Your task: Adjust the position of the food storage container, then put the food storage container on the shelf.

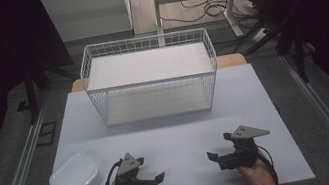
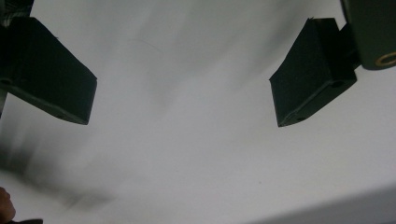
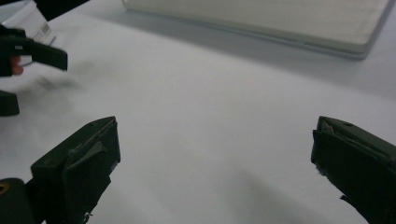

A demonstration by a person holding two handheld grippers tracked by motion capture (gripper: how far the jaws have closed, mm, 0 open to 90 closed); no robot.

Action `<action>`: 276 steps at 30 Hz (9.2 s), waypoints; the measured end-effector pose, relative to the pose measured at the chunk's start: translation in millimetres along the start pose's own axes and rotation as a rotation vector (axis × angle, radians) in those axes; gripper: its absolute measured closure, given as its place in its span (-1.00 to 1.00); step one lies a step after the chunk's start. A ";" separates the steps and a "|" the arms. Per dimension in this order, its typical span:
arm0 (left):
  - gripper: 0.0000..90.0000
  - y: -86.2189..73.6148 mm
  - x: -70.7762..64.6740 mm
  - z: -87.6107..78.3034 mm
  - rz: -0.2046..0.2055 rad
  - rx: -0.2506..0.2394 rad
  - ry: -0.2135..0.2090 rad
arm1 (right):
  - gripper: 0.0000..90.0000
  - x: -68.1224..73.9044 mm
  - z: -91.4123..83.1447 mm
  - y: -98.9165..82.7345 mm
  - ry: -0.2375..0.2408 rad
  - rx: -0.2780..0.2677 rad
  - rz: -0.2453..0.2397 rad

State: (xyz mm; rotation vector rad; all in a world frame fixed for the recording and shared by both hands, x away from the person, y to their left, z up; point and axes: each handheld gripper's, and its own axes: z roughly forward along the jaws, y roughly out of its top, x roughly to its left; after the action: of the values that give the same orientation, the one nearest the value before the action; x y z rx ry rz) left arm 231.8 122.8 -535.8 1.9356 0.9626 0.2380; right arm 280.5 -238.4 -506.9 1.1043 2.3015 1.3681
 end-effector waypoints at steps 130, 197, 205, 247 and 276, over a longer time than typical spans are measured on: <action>1.00 -16.0 72.8 -87.9 -0.185 0.020 0.397 | -0.93 10.9 15.0 0.0 -0.043 0.136 -0.116; -0.81 32.5 57.5 -6.4 0.029 -0.028 0.029 | -0.96 12.1 22.9 9.7 0.022 0.101 -0.096; -0.83 41.0 52.5 -3.6 0.028 -0.041 -0.050 | -0.96 19.4 33.0 19.7 0.076 0.098 -0.096; 0.11 48.2 37.8 -3.9 -0.071 0.073 -0.157 | 0.09 47.8 52.4 57.2 0.107 0.221 0.038; 0.73 63.6 40.5 -13.2 -0.141 -0.095 0.004 | 0.71 40.5 46.8 70.4 0.051 0.053 0.060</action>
State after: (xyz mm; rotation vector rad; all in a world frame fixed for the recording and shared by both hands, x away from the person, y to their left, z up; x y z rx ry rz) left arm 285.8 143.6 -485.7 1.7729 1.0666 0.2023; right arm 312.4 -160.1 -466.6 1.1763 2.3711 1.3797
